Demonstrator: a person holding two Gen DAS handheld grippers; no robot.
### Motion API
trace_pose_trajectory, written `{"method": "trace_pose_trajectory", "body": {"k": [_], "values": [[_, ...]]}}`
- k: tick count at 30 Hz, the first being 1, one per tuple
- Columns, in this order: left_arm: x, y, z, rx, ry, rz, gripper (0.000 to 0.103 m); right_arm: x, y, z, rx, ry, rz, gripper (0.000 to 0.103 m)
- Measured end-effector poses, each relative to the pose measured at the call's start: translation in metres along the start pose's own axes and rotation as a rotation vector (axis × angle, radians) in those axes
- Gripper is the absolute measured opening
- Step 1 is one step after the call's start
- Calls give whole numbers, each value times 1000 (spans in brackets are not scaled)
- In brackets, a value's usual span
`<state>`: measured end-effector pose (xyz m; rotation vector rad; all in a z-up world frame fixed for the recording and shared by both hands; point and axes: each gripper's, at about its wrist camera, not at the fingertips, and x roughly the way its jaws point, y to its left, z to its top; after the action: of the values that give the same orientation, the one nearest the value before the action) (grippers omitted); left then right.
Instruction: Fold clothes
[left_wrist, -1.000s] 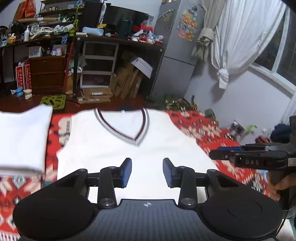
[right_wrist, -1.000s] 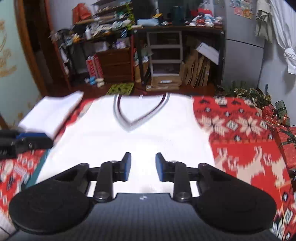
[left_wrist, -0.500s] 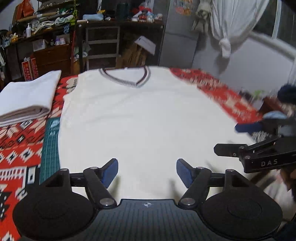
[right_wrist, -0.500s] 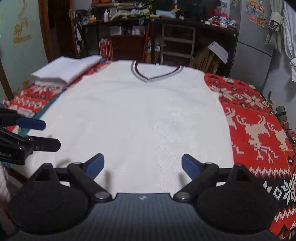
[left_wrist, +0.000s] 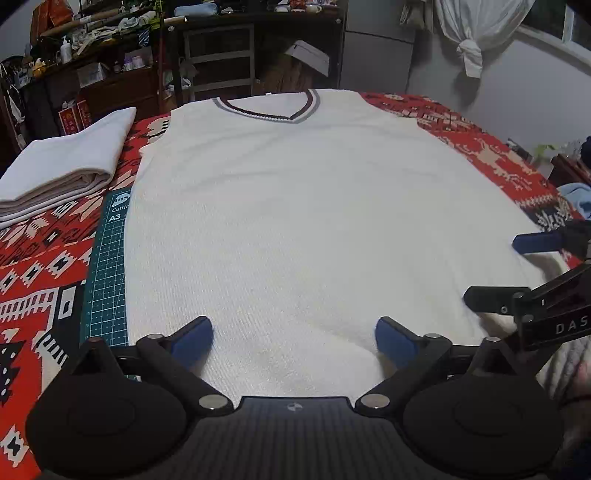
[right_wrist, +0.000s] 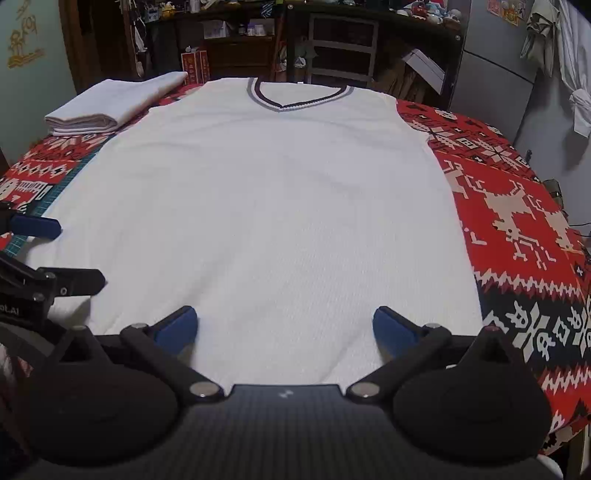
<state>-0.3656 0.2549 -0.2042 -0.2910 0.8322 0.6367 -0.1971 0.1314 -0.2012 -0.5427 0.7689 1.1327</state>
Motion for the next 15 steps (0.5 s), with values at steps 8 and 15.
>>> {"method": "trace_pose_trajectory", "body": {"k": [8, 15], "values": [[2, -3, 9, -21, 168, 30, 103, 10, 0, 23, 34, 175, -20, 103], [10, -3, 22, -22, 276, 29, 103, 15, 1, 34, 43, 243, -32, 103]]}}
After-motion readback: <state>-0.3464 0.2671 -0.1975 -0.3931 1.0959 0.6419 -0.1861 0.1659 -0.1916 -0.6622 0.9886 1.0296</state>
